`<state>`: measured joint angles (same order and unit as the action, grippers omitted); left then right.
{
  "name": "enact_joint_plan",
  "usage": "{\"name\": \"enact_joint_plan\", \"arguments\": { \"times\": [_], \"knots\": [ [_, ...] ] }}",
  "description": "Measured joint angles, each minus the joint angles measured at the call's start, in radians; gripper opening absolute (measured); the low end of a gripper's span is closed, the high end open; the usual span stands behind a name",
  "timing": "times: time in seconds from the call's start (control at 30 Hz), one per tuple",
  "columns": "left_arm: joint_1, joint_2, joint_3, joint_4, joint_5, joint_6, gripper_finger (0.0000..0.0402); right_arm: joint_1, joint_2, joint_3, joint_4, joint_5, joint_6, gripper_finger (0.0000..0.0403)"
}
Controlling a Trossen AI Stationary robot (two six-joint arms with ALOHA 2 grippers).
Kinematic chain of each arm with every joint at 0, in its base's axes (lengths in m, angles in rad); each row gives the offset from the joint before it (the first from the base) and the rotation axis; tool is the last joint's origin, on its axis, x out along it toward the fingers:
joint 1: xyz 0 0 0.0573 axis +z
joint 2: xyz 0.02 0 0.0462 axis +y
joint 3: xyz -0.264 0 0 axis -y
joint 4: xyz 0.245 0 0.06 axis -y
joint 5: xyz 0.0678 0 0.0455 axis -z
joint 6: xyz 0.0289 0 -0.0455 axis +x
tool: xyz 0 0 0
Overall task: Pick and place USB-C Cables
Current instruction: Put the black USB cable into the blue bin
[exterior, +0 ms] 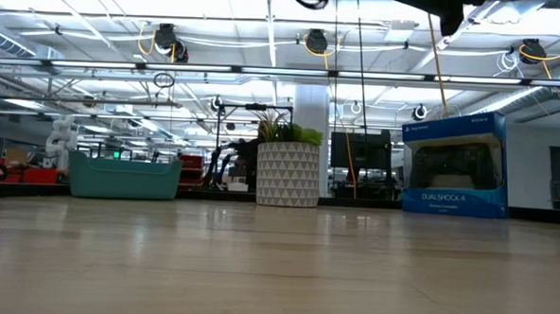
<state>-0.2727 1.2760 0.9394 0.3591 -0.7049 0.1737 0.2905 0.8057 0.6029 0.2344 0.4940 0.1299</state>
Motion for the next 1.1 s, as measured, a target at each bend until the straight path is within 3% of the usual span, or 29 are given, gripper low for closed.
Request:
{"name": "enact_joint_plan", "arguments": {
  "times": [0.17, 0.57, 0.83, 1.1],
  "knots": [
    [-0.019, -0.083, 0.0, -0.118, -0.001, -0.048, 0.0028, 0.0, -0.012, 0.0, -0.041, -0.028, -0.02, 0.0113],
    [-0.044, -0.278, 0.024, -0.39, -0.001, -0.156, 0.0028, 0.0, -0.007, 0.0, -0.053, -0.028, -0.073, 0.0004],
    [-0.035, -0.277, 0.285, -0.852, -0.001, -0.274, 0.0028, -0.003, -0.015, 0.0, -0.045, -0.028, -0.096, 0.0003],
    [0.001, -0.223, 0.512, -1.115, -0.001, -0.283, 0.0028, -0.003, -0.017, 0.0, -0.04, -0.027, -0.097, 0.0001]
  ]
}}
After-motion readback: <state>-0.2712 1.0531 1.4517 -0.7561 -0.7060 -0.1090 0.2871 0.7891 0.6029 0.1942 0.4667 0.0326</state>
